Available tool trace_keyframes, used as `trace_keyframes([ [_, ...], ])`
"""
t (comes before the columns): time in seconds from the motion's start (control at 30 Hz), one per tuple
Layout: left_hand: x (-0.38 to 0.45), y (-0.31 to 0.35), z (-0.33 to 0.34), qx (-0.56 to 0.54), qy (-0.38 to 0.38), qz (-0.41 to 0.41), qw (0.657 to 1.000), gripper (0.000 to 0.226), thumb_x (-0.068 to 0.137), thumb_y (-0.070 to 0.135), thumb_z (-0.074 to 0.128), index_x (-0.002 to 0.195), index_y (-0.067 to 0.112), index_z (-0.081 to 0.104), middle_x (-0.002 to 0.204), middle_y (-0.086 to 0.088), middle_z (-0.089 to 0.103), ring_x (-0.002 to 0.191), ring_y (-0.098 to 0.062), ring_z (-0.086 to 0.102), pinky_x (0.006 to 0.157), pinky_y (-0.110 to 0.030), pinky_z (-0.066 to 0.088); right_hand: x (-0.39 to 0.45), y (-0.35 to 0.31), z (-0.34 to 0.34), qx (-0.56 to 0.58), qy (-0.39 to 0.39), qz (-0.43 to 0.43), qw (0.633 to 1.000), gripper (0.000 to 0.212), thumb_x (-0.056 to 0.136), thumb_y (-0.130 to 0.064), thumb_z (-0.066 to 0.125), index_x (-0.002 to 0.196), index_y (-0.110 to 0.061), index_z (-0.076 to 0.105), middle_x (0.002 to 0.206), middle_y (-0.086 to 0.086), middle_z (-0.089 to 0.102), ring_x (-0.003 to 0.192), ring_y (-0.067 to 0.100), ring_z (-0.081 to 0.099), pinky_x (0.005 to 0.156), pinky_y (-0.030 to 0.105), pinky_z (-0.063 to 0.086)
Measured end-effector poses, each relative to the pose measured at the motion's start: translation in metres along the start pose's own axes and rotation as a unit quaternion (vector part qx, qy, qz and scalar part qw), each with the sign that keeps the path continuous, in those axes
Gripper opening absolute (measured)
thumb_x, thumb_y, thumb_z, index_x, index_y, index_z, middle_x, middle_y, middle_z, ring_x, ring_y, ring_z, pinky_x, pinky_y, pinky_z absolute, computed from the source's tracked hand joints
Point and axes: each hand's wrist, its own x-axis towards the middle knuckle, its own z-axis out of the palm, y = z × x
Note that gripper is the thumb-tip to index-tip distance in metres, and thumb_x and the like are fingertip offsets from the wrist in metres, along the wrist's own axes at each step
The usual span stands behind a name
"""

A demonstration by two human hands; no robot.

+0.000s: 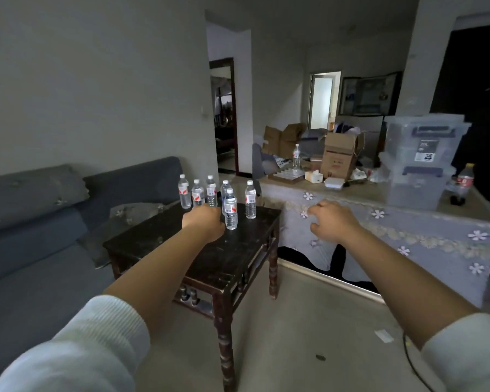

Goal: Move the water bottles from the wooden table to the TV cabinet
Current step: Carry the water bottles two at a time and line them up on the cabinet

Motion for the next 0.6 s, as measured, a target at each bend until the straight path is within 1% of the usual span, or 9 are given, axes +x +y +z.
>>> trace_keyframes([
  [0.1, 0.071, -0.003, 0.008, -0.015, 0.001, 0.004, 1.000, 0.033, 0.094, 0.025, 0.046, 0.121, 0.011, 0.057, 0.126, -0.012, 0.057, 0.117, -0.030, 0.054, 0.091, -0.038, 0.047, 0.063, -0.001, 0.019, 0.006, -0.016, 0.003, 1.000, 0.044, 0.094, -0.026, 0.042, 0.137, -0.014, 0.043, 0.136, 0.013, 0.044, 0.125, 0.031, 0.044, 0.096, 0.037, 0.041],
  [0.23, 0.138, 0.003, 0.028, -0.006, -0.018, 0.017, 1.000, 0.037, 0.094, 0.025, 0.047, 0.128, 0.012, 0.053, 0.128, -0.011, 0.054, 0.118, -0.030, 0.053, 0.091, -0.038, 0.047, 0.123, 0.005, 0.039, -0.004, -0.025, 0.002, 1.000, 0.043, 0.093, -0.025, 0.043, 0.135, -0.014, 0.046, 0.134, 0.013, 0.046, 0.125, 0.031, 0.045, 0.095, 0.039, 0.043],
  [0.33, 0.190, 0.008, 0.047, -0.006, -0.034, 0.030, 0.999, 0.036, 0.093, 0.025, 0.047, 0.126, 0.011, 0.054, 0.127, -0.011, 0.055, 0.117, -0.030, 0.054, 0.091, -0.039, 0.047, 0.172, 0.011, 0.052, 0.005, -0.034, -0.006, 0.999, 0.042, 0.093, -0.027, 0.045, 0.132, -0.013, 0.048, 0.133, 0.014, 0.048, 0.124, 0.032, 0.046, 0.093, 0.039, 0.044],
  [0.43, 0.245, 0.017, 0.066, -0.007, -0.048, 0.031, 0.998, 0.035, 0.092, 0.028, 0.048, 0.122, 0.013, 0.056, 0.125, -0.011, 0.058, 0.115, -0.030, 0.056, 0.090, -0.040, 0.048, 0.226, 0.028, 0.065, 0.008, -0.043, -0.020, 0.999, 0.040, 0.093, -0.025, 0.047, 0.130, -0.012, 0.050, 0.132, 0.015, 0.048, 0.123, 0.033, 0.045, 0.092, 0.038, 0.044],
  [0.6, 0.350, 0.038, 0.095, 0.010, -0.078, 0.016, 0.997, 0.040, 0.094, 0.027, 0.046, 0.130, 0.011, 0.050, 0.131, -0.011, 0.054, 0.119, -0.030, 0.053, 0.092, -0.039, 0.049, 0.333, 0.069, 0.094, 0.033, -0.060, -0.044, 0.997, 0.039, 0.091, -0.020, 0.048, 0.128, -0.010, 0.052, 0.130, 0.017, 0.051, 0.121, 0.033, 0.048, 0.094, 0.038, 0.045],
])
